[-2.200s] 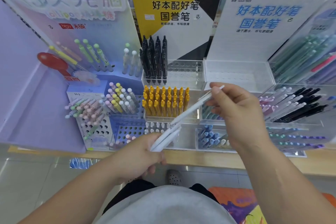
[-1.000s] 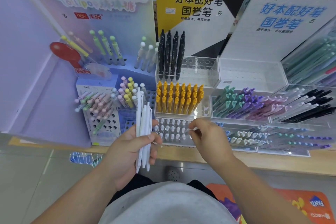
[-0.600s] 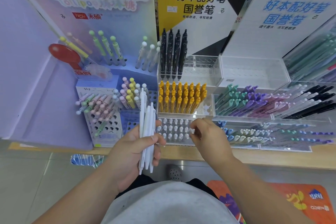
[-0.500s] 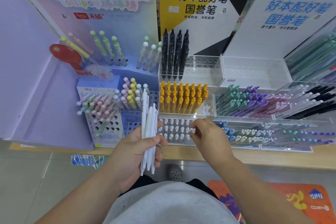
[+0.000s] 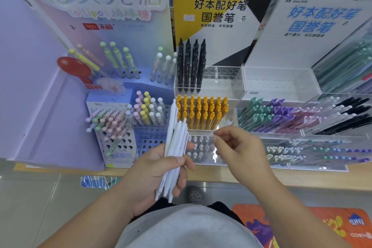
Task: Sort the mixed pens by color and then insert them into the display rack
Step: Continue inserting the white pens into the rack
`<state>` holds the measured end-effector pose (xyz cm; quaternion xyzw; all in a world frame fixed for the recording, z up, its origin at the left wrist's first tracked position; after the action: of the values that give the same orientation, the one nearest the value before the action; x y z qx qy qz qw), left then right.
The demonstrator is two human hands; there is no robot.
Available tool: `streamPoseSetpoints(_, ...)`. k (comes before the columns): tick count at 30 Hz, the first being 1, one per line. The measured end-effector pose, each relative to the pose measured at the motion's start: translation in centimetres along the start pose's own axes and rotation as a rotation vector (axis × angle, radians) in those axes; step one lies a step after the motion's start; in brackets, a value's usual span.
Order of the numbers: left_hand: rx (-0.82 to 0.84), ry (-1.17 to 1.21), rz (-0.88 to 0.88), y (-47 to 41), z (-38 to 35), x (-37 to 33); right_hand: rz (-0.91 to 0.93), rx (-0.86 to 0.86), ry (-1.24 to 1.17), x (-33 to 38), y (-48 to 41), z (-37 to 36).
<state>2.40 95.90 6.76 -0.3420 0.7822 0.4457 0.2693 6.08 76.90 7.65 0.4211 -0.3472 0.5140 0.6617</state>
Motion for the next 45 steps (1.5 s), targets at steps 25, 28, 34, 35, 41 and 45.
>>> streamPoseSetpoints(25, -0.239, -0.053, -0.041, -1.2, -1.2, 1.8, 0.016, 0.027, -0.621, -1.4, -0.7, 8.4)
streamPoseSetpoints(28, -0.258, -0.044, -0.051, -1.0, -0.8, 2.0, 0.038, -0.004, -0.314, -3.0, -0.7, 7.8)
streamPoseSetpoints(34, -0.283, 0.021, -0.078, -0.6, -0.3, 1.7, 0.071, -0.030, 0.014, -4.9, -0.2, 4.8)
streamPoseSetpoints(35, -0.287, 0.035, -0.081, -0.5, -0.2, 1.7, 0.092, -0.027, 0.057, -4.9, -0.2, 4.3)
streamPoseSetpoints(41, -0.283, 0.075, -0.100, -0.1, 0.3, 1.4, 0.222, -0.004, 0.269, -4.8, -0.2, 2.0)
streamPoseSetpoints(45, -0.250, 0.078, -0.114, 0.1, 0.4, 1.1, 0.298, -0.023, 0.378, -3.9, -0.2, 1.1)
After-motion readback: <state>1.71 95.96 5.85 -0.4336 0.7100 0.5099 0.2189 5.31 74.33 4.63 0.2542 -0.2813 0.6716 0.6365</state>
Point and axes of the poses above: each hand's wrist, its own y-axis away from the middle knuckle, its own z-axis out of the back of the hand, x = y × z, the point moved 8 cm from there along -y, towards the middle knuckle, and after that the axes turned 3 degrees about -z, right-handed, at the moved point
